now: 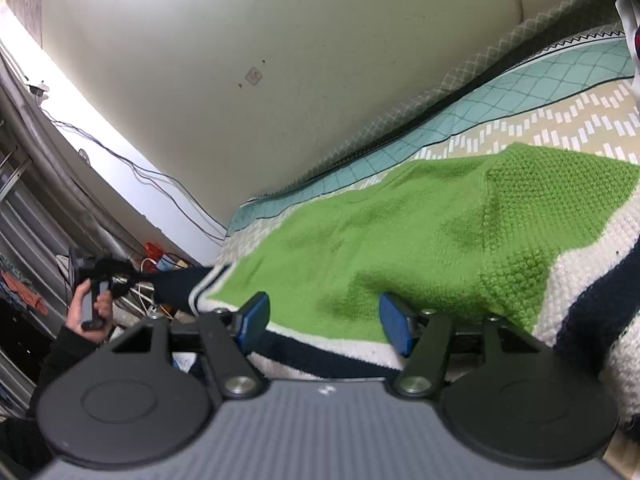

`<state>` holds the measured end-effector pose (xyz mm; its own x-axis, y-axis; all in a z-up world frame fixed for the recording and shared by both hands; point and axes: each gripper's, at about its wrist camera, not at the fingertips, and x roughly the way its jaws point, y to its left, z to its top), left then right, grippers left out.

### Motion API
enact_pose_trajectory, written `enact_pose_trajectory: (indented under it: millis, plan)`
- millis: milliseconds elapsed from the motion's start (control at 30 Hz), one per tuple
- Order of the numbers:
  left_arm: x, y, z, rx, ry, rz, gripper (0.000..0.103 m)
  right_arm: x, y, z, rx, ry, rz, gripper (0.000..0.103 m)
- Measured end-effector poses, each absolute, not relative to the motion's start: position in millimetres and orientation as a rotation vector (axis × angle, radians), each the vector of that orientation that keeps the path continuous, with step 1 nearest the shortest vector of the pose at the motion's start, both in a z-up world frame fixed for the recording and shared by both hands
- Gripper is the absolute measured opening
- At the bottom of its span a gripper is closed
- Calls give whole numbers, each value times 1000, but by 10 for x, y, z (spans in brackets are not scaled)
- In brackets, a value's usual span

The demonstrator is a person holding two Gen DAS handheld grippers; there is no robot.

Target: Fold small clothes

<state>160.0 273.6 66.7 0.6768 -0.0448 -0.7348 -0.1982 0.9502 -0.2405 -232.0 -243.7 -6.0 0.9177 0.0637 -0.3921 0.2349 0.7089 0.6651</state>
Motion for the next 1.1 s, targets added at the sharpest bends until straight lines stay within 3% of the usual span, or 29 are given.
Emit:
enact_pose_trajectory:
  millis: [67, 233, 433, 467, 567, 633, 733, 800, 833, 867, 900, 1000, 1033, 1100]
  plan:
    - [1512, 2683, 616, -329, 837, 36, 32, -2320, -2439, -63, 784, 407, -98, 55]
    - [1391, 2062, 585, -281, 852, -169, 34, -2308, -2448, -66, 783, 408, -100, 54]
    - [1195, 581, 452, -22, 861, -547, 56, -2319, -2562, 196, 750, 357, -132, 64]
    - [1161, 354, 407, 18, 856, -606, 63, -2277, -2604, 329, 684, 350, -162, 65]
    - [1055, -272, 216, 104, 861, -731, 97, -1989, -2845, 595, 529, 382, -236, 69]
    - [1024, -559, 61, 136, 872, -764, 98, -1728, -3058, 573, 472, 451, -298, 69]
    - [968, -784, -77, 171, 909, -853, 86, -1410, -3338, 386, 495, 555, -297, 70]
    - [873, -903, -134, 242, 924, -871, 43, -1294, -3427, 289, 537, 587, -272, 70]
    - [832, -943, -146, 279, 908, -859, 43, -1238, -3430, 247, 537, 605, -246, 71]
    - [765, -993, -134, 312, 885, -859, 35, -1177, -3401, 213, 521, 632, -226, 71]
    - [717, -1026, -125, 345, 867, -860, 20, -1107, -3357, 167, 493, 672, -209, 70]
    - [738, -1074, -100, 349, 848, -836, 12, -993, -3148, 178, 359, 702, -154, 20]
    - [768, -1094, -73, 332, 837, -822, 9, -986, -3085, 211, 330, 693, -167, 12]
    - [853, -1141, -59, 287, 823, -784, 6, -997, -3108, 317, 317, 621, -179, 10]
